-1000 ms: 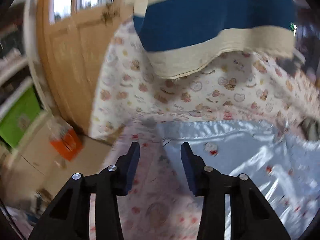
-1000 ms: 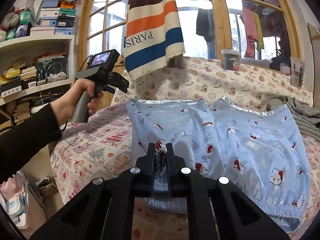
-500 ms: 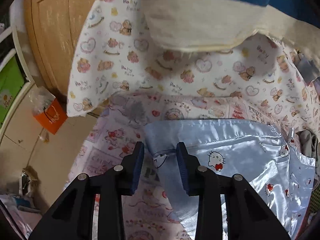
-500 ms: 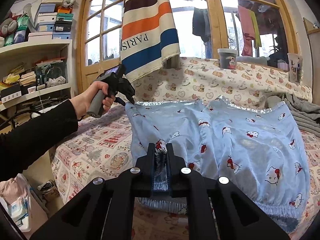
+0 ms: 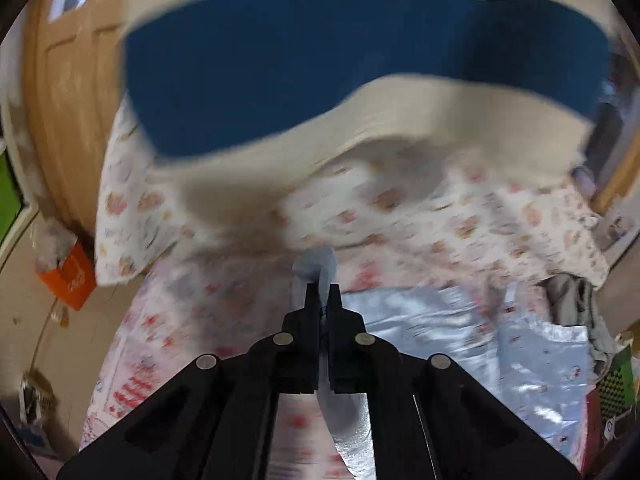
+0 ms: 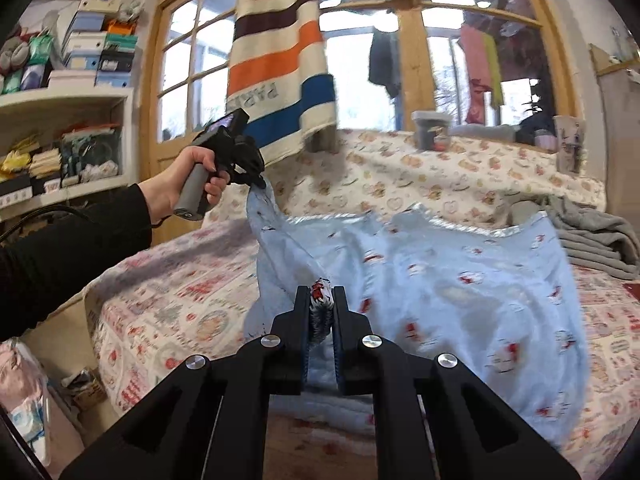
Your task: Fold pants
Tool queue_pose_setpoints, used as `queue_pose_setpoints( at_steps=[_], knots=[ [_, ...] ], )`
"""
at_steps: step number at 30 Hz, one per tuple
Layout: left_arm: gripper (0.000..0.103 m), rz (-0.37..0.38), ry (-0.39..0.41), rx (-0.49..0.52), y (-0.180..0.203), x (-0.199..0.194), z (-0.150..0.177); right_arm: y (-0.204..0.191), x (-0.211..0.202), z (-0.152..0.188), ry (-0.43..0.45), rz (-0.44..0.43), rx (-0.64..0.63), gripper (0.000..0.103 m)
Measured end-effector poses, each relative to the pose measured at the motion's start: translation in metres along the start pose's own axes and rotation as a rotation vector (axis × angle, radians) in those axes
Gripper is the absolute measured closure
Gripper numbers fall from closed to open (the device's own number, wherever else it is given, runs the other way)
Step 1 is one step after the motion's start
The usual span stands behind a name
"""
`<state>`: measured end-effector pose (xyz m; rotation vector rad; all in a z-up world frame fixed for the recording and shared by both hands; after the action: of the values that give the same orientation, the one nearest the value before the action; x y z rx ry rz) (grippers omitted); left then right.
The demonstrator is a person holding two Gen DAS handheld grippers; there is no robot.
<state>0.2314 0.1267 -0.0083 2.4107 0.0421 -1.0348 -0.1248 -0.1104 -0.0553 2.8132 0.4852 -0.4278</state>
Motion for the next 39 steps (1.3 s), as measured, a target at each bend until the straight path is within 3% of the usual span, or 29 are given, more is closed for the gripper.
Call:
queue_pose_setpoints(
  at_steps=[5, 12, 18, 23, 27, 35, 37, 39],
  knots=[
    [0.101, 0.04, 0.061, 0.109, 0.083, -0.017, -0.002, 0.024, -0.021, 0.002, 0.055, 0.05, 0.058, 0.093],
    [0.101, 0.174, 0.056, 0.206, 0.215, -0.024, 0.02, 0.047, -0.049, 0.013, 0.083, 0.108, 0.086, 0.093],
    [0.101, 0.29, -0.019, 0.28, 0.32, -0.007, 0.075, 0.072, -0.068, 0.028, 0.071, 0.136, 0.114, 0.093],
    [0.101, 0.325, -0.128, 0.36, 0.386, 0.025, 0.137, 0.088, -0.075, 0.044, 0.05, 0.146, 0.143, 0.093],
    [0.101, 0.379, -0.27, 0.33, 0.414, 0.055, 0.174, 0.096, -0.082, 0.053, 0.044, 0.17, 0.17, 0.093],
    [0.101, 0.308, -0.318, 0.42, 0.437, 0.094, 0.221, 0.108, -0.086, 0.067, 0.021, 0.161, 0.191, 0.093],
    [0.098, 0.281, -0.305, 0.437, 0.437, 0.101, 0.227, 0.109, -0.084, 0.069, 0.012, 0.16, 0.185, 0.093],
    [0.082, 0.268, -0.277, 0.465, 0.435, 0.103, 0.228, 0.11, -0.084, 0.071, 0.006, 0.158, 0.179, 0.092]
  ],
)
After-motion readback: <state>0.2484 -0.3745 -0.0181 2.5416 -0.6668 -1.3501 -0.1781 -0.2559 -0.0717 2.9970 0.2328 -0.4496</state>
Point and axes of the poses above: each gripper's, at about its wrist camera, not at the fingertips, and x roughly the way its jaws point, y to its right, z to its underside, the point moved 5 cm from there along x, roughly the way its jaws point, and after that the axes turned 13 degrees about -x, right-handed, at the moved point
